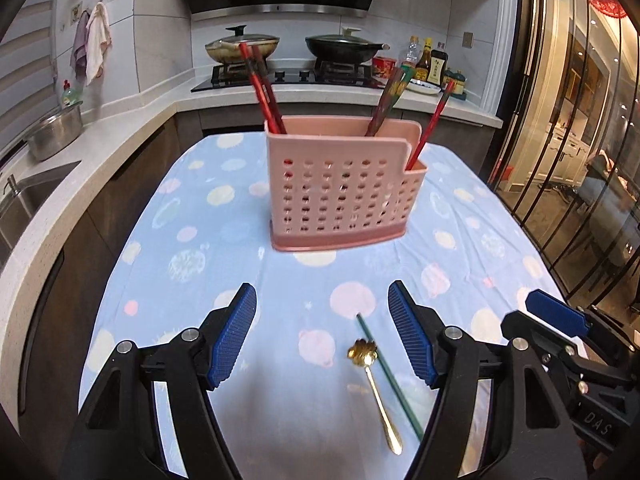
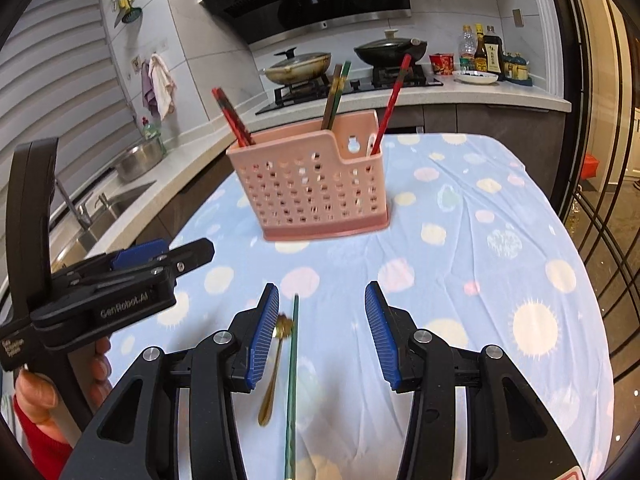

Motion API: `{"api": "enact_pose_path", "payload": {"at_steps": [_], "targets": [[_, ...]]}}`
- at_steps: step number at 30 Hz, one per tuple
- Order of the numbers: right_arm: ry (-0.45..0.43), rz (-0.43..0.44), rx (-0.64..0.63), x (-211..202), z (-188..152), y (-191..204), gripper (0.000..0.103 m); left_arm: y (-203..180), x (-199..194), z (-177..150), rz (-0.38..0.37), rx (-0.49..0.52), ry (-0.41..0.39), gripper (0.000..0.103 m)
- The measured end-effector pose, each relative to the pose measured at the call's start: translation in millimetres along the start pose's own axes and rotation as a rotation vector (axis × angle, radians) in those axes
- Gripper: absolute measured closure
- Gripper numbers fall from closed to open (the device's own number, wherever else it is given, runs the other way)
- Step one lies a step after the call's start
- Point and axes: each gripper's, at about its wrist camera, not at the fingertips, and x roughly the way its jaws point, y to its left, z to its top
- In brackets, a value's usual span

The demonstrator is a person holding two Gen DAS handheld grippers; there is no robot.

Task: Organize utensils
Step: 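Move both tools back toward the green chopstick and gold spoon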

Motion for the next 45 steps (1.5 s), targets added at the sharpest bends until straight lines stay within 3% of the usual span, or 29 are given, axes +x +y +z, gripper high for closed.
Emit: {"api": "enact_pose_path", "payload": {"at_steps": [23,34,45], "targets": [[0.203,0.0,-0.06,6.2,-106.2,21.6,0.059,18.2,7.4,-87.1,0.061,-0.015,0.158,0.038],[0.237,-0.009,-0.087,6.9,-126.4,25.9,0.074,16.2,3.3,-105.6,0.053,-0.005,0.187,0.038],[0.239,-0.017,-0.106,2.6,-134.6,28.9,0.082,9.8,2.2,-112.1,0.043,0.004,0.199,0.038]]}}
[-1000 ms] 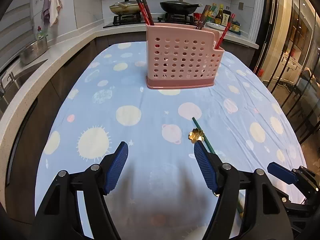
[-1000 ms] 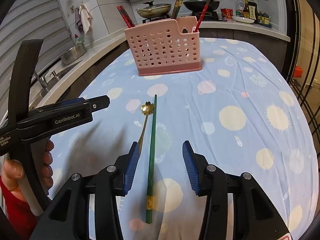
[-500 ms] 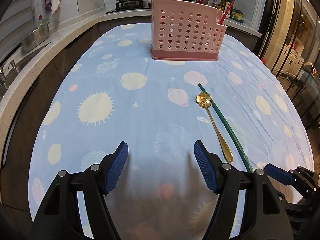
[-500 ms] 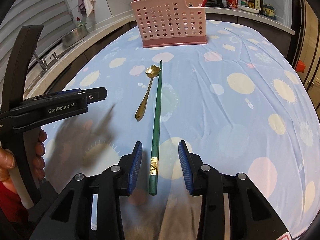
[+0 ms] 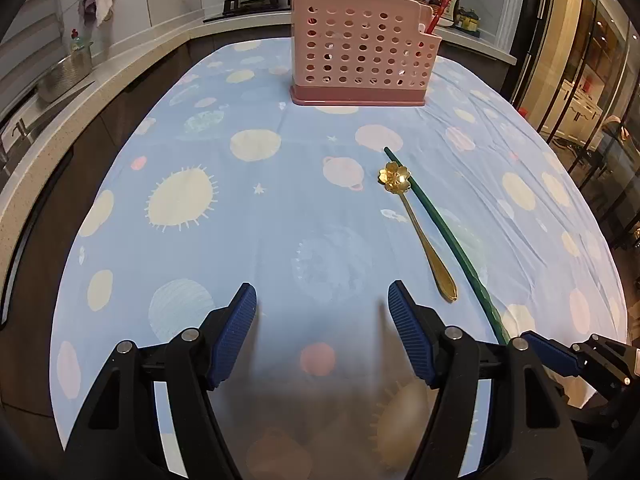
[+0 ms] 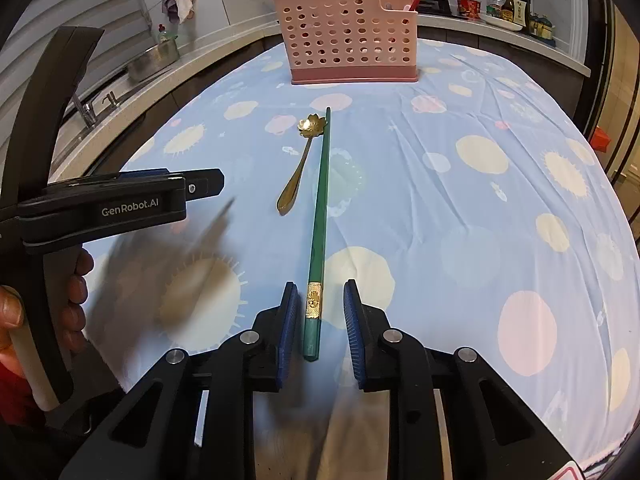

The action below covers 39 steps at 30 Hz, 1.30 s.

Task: Organize utensils
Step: 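Move both tools back toward the green chopstick and gold spoon, then grasp the green chopstick with the right tool while the left tool grasps the gold spoon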

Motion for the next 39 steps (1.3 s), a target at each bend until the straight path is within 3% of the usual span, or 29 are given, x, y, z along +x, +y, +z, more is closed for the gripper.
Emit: {"api": "enact_pose_path", "payload": {"at_steps": [5,14,23,35,37,39], "targets": [[-0.003,-0.01,0.007,0.6,-1.1,-3.9,0.096,-2.4,0.0,0.0,-0.006,0.002,-0.002,0.036],[-0.022,-0.032,0.065,-1.0,3.3,-24.6,0.096,-16.6,2.0,1.6,-0.043,0.025,0.001,0.033],[-0.035,-0.06,0.133,-2.6,8.9,-53.1,0.096,-47.8,18.2,7.5,-0.127,0.067,0.026,0.033],[-0.033,-0.044,0.144,1.6,11.8,-58.5,0.096,-58.9,27.7,6.6,-0.115,0.114,0.014,0.054],[-0.033,-0.042,0.144,1.6,12.0,-58.9,0.096,-57.8,27.0,6.0,-0.116,0.117,0.013,0.059],[-0.033,-0.041,0.145,1.7,12.2,-59.2,0.096,-56.5,26.7,6.0,-0.124,0.114,0.014,0.074]]}}
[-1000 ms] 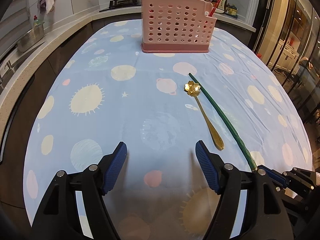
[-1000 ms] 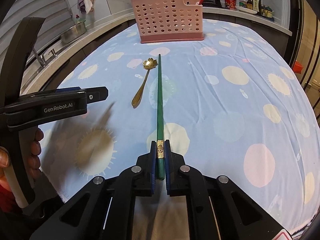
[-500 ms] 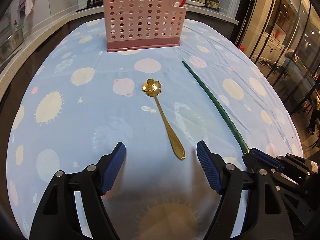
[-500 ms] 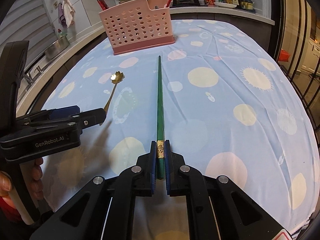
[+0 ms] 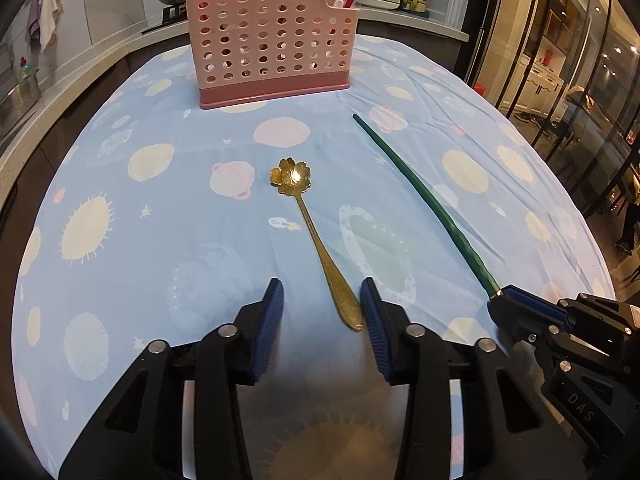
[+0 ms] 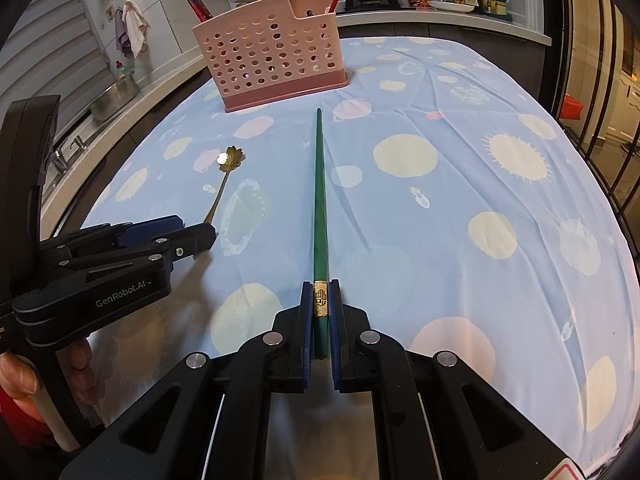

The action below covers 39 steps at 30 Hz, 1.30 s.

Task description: Organize utensils

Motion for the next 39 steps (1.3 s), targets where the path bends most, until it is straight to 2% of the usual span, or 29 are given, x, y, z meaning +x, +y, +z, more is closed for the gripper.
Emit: {"api": "enact_pose_path", "payload": {"at_steps": [3,12,20,28,33,39], "targets": [[0.0,-0.001,0.0,0.1,0.5,0.2,0.096,1.7,0.1,-0.2,-0.03,-0.006,0.005,0.09],[0.001,0.014,0.016,-2.5,1.3,-1.3,0.096,3.9,-7.3,-4.8,-0.066,-0.026,0.016,0.093],[-0.04,0.019,0.012,-19.8,8.1,1.0,0.096,10.4,-31.1,-2.5,-0.066,-0.045,-0.029,0.093],[-0.147,0.032,0.003,-53.1,34.4,3.5,0.096,14.9,-62.9,13.8,-0.072,-0.052,-0.112,0.094],[-0.222,0.057,0.004,-72.7,58.0,5.0,0.096,16.8,-77.0,31.5,-0.077,-0.051,-0.163,0.101],[-0.297,0.083,0.012,-90.7,84.0,3.4,0.096,17.0,-87.4,52.9,-0.06,-0.028,-0.217,0.102]]}}
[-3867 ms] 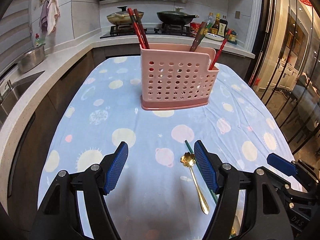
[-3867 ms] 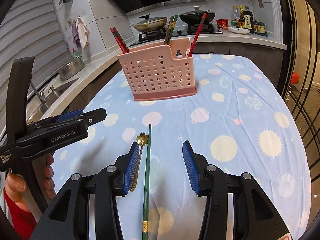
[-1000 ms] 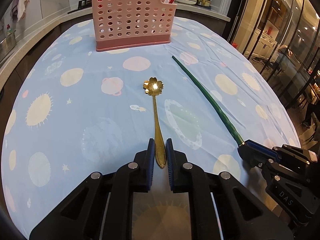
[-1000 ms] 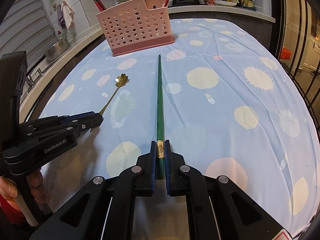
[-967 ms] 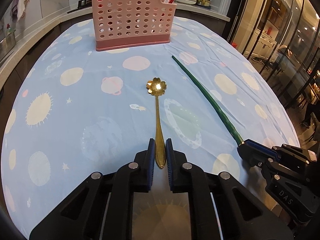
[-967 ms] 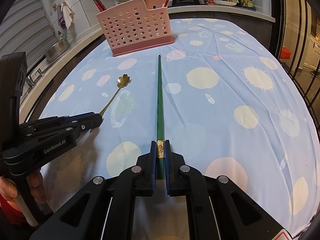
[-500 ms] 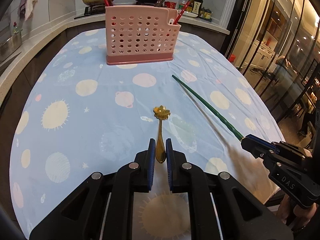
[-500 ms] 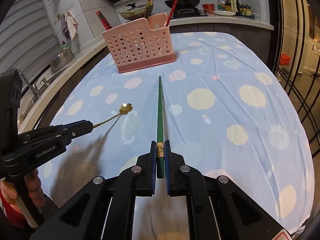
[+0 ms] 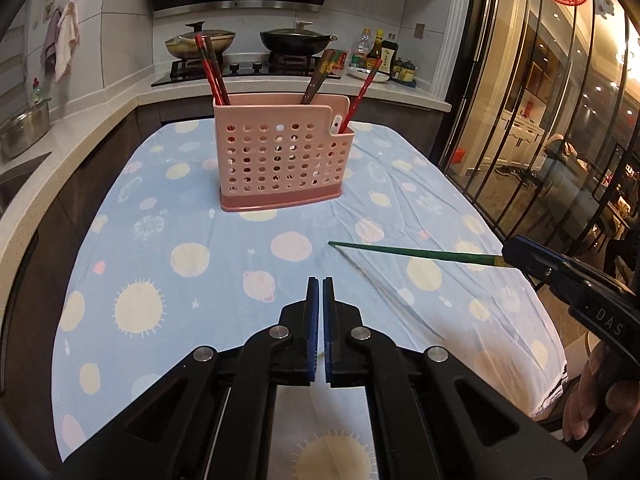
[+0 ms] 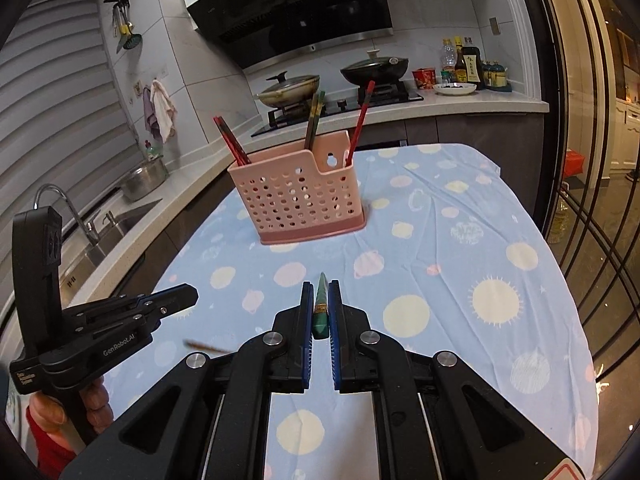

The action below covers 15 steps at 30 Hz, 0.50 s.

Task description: Organize utensils

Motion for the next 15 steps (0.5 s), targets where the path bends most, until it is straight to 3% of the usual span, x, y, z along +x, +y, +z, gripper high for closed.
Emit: {"api": "enact_pose_path", "payload": {"at_steps": [4,8,10,12,15], "targets": [[-0.04,0.003,0.004,-2.9,16.2,-1.0,0.096,0.9,1.3,8.1,0.009,0.006,-0.01,0.102],[-0.039,-0.004,0.006,-1.7,15.1,-3.5,0.096,13.8,10.8,-2.8,0.012,-0.025,0.036,0.099],[-0.015,-0.005,0.014,2.2,8.4,-6.7,0.096,21.1,19.0,-17.3,0.025,-0.037,0.079,0.086],[0.014,-0.004,0.026,7.6,0.2,-10.1,0.096,29.2,29.6,-33.1,0.042,-0.057,0.121,0.061],[0.053,-0.005,0.035,15.3,-11.8,-11.7,0.096,40.0,49.2,-54.7,0.061,-0.076,0.189,0.06]]}}
